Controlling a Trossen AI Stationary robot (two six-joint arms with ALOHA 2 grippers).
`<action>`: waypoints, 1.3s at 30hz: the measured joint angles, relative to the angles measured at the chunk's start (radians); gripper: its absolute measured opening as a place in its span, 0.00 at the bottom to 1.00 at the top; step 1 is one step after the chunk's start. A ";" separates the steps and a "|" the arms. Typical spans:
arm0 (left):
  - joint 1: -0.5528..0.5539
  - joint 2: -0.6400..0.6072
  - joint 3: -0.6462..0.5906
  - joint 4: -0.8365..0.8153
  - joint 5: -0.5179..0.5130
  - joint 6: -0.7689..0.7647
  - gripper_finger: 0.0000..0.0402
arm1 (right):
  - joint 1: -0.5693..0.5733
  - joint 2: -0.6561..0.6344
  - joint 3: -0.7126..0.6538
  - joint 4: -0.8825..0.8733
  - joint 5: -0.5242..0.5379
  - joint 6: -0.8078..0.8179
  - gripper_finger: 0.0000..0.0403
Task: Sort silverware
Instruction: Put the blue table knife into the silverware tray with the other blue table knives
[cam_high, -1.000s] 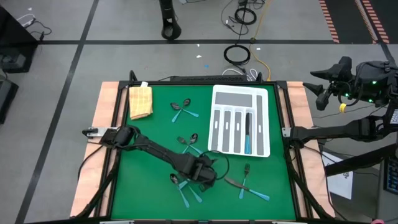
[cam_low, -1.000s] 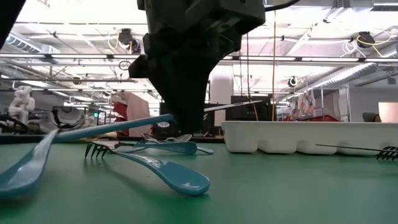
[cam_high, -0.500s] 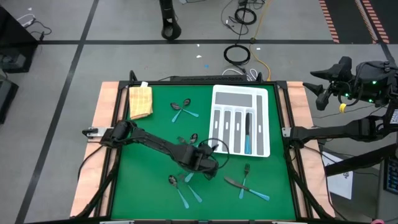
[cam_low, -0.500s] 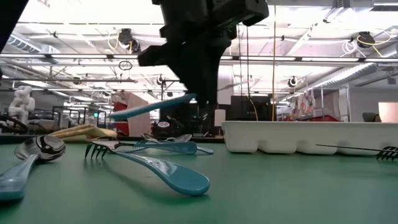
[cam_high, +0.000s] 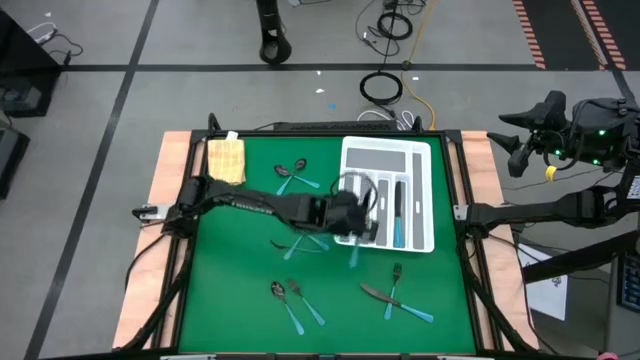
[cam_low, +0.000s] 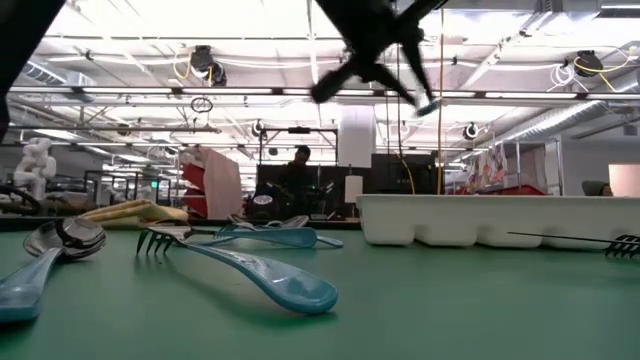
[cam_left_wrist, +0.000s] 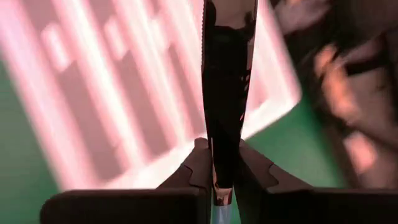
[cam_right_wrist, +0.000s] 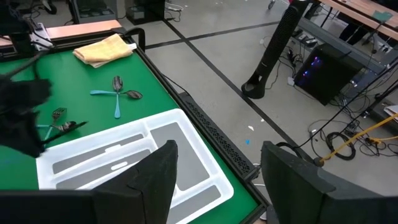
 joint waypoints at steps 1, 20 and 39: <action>0.018 0.002 0.001 0.042 0.000 0.003 0.09 | 0.000 0.000 0.000 0.000 0.000 0.000 0.53; 0.158 0.183 0.146 0.436 -0.029 0.047 0.09 | 0.000 0.001 0.000 0.001 0.005 0.000 0.53; 0.147 0.454 0.519 0.257 -0.038 0.077 0.09 | 0.000 0.000 0.000 -0.002 0.001 -0.007 0.53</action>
